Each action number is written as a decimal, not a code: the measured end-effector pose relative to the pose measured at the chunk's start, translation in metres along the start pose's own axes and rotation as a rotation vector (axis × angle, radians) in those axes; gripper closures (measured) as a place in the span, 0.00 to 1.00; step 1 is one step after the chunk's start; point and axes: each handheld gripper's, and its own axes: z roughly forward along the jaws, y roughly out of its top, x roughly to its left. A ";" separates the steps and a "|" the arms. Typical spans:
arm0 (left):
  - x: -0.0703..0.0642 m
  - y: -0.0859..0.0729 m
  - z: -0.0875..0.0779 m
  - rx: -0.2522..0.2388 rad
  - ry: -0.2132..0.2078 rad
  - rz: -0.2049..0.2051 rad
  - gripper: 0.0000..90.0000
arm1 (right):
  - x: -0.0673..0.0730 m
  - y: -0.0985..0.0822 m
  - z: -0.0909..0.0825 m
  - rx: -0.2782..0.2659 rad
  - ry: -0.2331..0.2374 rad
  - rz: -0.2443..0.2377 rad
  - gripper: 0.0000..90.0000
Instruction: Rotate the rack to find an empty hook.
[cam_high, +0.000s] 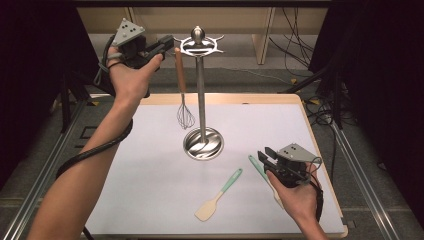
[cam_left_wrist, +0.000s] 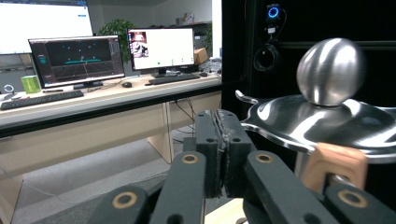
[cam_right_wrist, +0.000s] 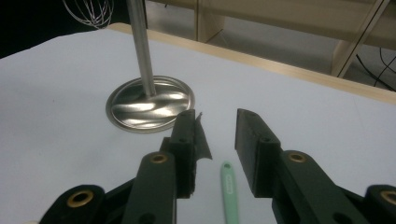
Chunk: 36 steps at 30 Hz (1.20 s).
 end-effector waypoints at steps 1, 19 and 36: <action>0.000 0.000 -0.002 -0.002 0.001 0.001 0.94 | -0.001 0.001 -0.002 0.013 0.007 -0.010 0.76; 0.001 -0.054 -0.066 0.073 -0.057 -0.059 0.50 | -0.002 -0.003 -0.004 0.017 -0.018 0.056 0.73; -0.039 -0.107 -0.097 0.244 -0.141 -0.006 0.50 | -0.005 -0.005 -0.009 0.033 -0.024 0.077 0.72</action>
